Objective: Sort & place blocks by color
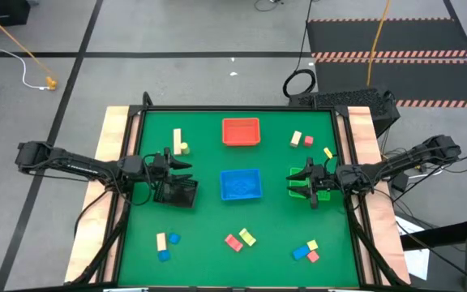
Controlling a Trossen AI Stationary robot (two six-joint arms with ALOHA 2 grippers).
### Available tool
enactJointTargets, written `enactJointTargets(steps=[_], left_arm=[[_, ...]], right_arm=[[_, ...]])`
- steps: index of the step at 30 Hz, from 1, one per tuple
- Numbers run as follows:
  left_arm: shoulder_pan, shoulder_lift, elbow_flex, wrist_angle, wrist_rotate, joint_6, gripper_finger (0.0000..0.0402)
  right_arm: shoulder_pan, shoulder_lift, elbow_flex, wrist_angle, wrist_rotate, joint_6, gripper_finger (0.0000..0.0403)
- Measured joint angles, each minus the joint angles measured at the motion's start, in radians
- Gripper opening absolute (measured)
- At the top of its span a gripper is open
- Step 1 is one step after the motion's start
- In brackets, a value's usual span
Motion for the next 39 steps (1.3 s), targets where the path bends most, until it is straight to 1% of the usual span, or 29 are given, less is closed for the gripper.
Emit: enactJointTargets(steps=[34,39], left_arm=[[0.000,0.000,0.000,0.000,0.000,0.000,0.0182],[0.000,0.000,0.000,0.000,0.000,0.000,0.0182]], right_arm=[[0.000,0.000,0.000,0.000,0.000,0.000,0.0167],[0.000,0.000,0.000,0.047,0.001,0.000,0.0167]])
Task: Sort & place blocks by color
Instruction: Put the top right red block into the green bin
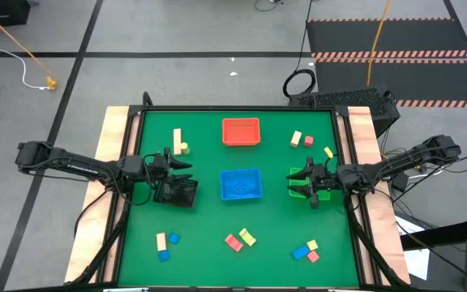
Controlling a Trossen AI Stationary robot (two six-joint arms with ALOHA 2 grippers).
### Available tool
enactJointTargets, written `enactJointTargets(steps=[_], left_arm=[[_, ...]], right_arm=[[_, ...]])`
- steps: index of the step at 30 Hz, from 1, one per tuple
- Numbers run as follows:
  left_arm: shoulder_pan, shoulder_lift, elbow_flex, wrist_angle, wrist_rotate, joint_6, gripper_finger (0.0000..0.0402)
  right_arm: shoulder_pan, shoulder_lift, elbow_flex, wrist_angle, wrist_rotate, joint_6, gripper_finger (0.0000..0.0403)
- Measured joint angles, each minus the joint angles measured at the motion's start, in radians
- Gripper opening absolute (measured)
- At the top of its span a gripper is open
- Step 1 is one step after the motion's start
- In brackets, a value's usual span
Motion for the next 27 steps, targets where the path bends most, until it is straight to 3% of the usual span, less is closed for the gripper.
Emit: enactJointTargets(steps=[7,27], left_arm=[[0.000,0.000,0.000,0.000,0.000,0.000,0.0182],[0.000,0.000,0.000,0.000,0.000,0.000,0.0182]], right_arm=[[0.000,0.000,0.000,0.087,0.000,0.000,0.0167],[0.002,0.000,0.000,0.119,-0.002,0.000,0.0167]])
